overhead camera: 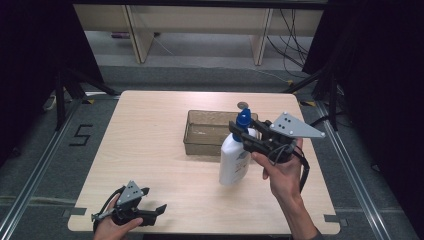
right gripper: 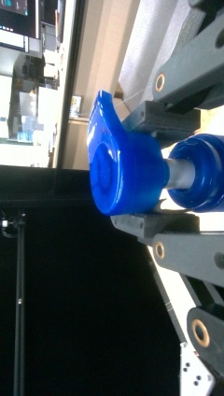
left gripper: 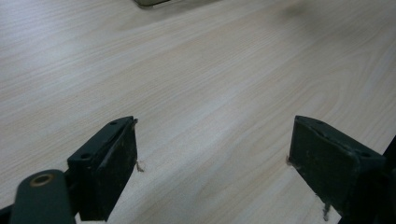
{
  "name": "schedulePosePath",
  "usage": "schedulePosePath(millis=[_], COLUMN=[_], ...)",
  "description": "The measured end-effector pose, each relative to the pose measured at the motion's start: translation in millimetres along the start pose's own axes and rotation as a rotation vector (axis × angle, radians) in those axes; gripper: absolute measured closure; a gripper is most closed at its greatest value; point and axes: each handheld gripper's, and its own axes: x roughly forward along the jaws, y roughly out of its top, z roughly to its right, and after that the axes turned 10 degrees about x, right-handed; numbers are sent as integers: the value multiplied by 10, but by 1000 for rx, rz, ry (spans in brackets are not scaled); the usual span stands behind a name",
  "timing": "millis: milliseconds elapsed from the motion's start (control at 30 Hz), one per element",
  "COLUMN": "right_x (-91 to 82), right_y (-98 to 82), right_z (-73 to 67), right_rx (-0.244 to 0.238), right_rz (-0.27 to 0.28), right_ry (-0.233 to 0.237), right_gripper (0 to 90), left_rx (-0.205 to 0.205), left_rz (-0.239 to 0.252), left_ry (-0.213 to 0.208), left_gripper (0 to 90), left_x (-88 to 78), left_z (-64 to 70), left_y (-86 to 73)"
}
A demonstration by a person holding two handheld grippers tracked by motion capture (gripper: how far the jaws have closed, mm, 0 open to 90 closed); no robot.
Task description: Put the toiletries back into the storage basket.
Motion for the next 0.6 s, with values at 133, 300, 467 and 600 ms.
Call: schedulePosePath(millis=[133, 300, 467, 600], right_x=[12, 29, 54, 66], right_y=[89, 193, 297, 372], right_z=[0, -31, 4, -9], right_rx=[3, 4, -8, -1], right_rz=[7, 6, 28, 17], right_ry=[8, 13, 22, 15], right_gripper=[607, 607, 608, 608], left_rx=[1, 1, -2, -4], left_rz=[2, -7, 1, 5], left_ry=[-2, 5, -7, 0], left_gripper=[148, 148, 148, 148], left_x=[-4, -10, -3, -1], left_z=[-1, 3, -3, 4], left_y=[1, 6, 4, 2])
